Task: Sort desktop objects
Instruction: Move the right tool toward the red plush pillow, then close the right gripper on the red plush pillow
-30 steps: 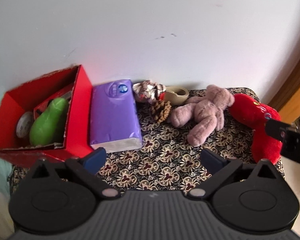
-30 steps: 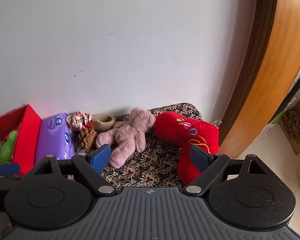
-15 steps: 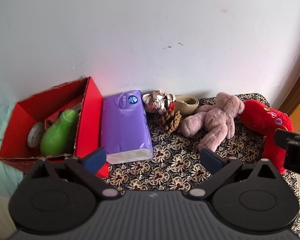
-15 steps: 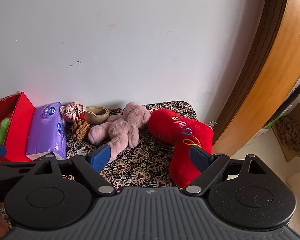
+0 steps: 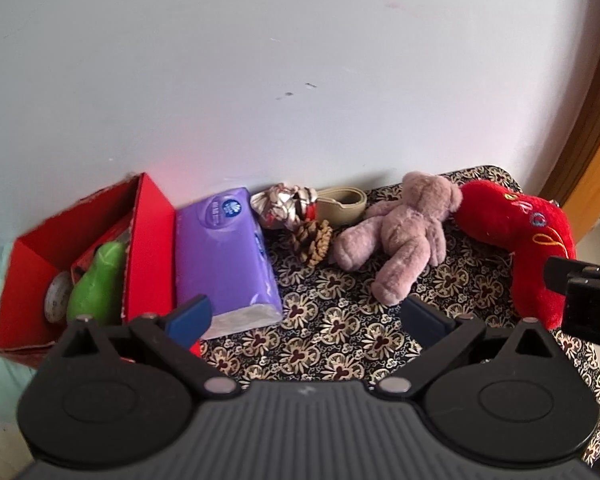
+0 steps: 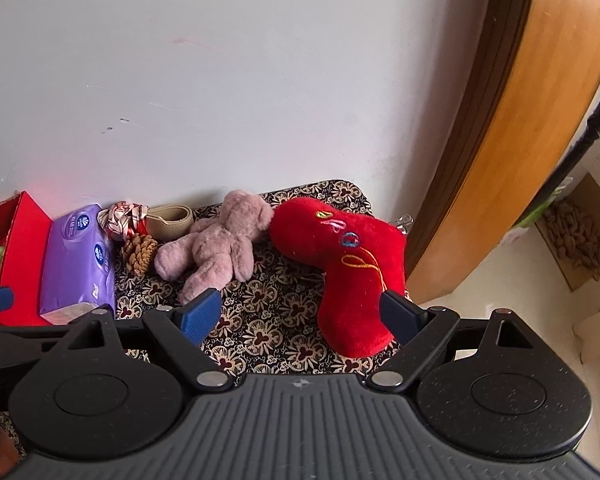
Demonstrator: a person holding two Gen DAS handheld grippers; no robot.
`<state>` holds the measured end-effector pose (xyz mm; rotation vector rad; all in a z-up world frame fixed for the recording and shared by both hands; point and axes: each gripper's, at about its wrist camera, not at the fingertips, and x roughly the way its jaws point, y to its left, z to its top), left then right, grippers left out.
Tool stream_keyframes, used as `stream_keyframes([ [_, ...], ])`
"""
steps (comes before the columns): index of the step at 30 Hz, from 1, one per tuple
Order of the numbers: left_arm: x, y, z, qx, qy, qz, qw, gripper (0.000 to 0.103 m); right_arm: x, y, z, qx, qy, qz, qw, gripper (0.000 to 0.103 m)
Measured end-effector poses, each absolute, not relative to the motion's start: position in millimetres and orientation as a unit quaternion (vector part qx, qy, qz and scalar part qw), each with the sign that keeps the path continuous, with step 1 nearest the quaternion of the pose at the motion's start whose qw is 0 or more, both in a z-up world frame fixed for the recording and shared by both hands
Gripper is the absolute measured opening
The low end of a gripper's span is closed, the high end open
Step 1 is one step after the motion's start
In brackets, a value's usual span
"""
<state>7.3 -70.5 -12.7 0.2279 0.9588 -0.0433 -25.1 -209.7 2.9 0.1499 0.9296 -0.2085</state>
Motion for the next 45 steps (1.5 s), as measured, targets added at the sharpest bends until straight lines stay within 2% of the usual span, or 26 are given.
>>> stream_keyframes([
  [45,44,-46,-57,0.105,0.515,-0.074,0.848,0.102,8,-200,-34,0.122,0.488,-0.115,0.857,0.087],
])
